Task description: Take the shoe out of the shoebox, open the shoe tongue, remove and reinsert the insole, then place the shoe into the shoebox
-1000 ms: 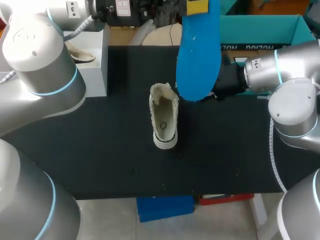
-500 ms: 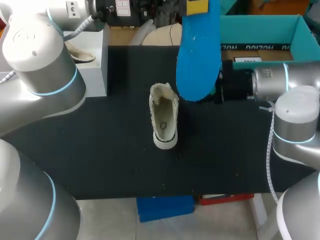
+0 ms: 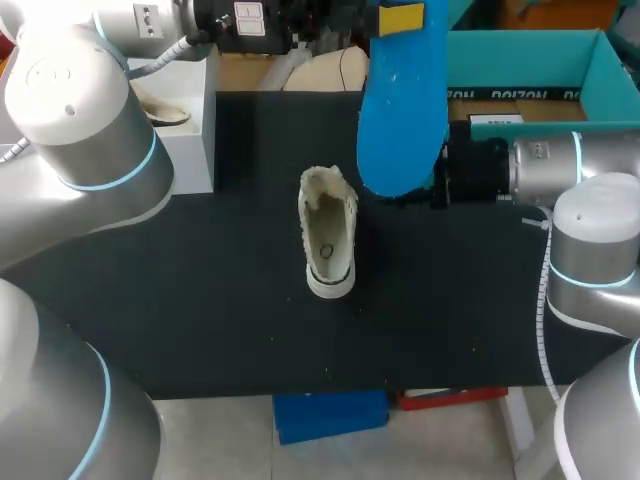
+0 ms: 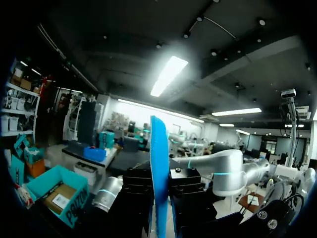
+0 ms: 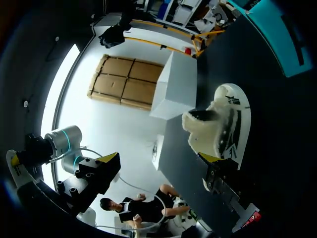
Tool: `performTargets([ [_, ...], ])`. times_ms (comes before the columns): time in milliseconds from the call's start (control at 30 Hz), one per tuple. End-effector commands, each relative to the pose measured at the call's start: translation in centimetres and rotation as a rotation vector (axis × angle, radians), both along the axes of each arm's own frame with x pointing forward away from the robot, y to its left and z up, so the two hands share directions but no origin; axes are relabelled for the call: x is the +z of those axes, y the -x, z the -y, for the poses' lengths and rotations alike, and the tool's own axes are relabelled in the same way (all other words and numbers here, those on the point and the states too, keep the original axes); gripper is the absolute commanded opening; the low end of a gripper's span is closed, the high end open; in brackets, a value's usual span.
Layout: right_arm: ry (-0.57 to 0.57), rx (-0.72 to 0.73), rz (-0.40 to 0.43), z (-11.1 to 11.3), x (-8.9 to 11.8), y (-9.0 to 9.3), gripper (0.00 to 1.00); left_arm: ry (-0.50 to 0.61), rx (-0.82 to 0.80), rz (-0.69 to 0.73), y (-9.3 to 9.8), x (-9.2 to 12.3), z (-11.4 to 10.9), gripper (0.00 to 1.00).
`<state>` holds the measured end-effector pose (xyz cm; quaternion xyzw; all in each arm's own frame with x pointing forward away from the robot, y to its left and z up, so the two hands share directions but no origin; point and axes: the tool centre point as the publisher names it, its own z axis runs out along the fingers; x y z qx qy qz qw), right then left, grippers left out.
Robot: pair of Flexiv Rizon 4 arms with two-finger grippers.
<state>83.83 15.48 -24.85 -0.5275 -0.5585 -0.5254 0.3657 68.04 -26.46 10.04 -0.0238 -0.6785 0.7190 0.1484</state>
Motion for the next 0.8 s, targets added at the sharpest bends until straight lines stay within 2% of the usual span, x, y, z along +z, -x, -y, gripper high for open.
performTargets([
  [33, 0.000, -0.002, 0.000, -0.1, -0.1, 0.0, 1.00, -0.026, -0.012, 0.295, -0.6, -1.2, 1.2, 0.00],
  [200, 0.000, -0.002, 0.000, -0.1, -0.1, 0.0, 1.00, -0.018, 0.011, 0.373, 0.0, -4.4, 1.6, 0.00],
  [433, 0.000, -0.002, 0.000, -0.1, -0.1, 0.0, 1.00, 0.050, 0.032, 0.238, 0.3, -7.9, 1.2, 0.00],
  [800, 0.000, -0.002, 0.000, -0.1, -0.1, 0.0, 1.00, 0.050, 0.032, 0.238, 0.3, -7.9, 1.2, 0.00],
])
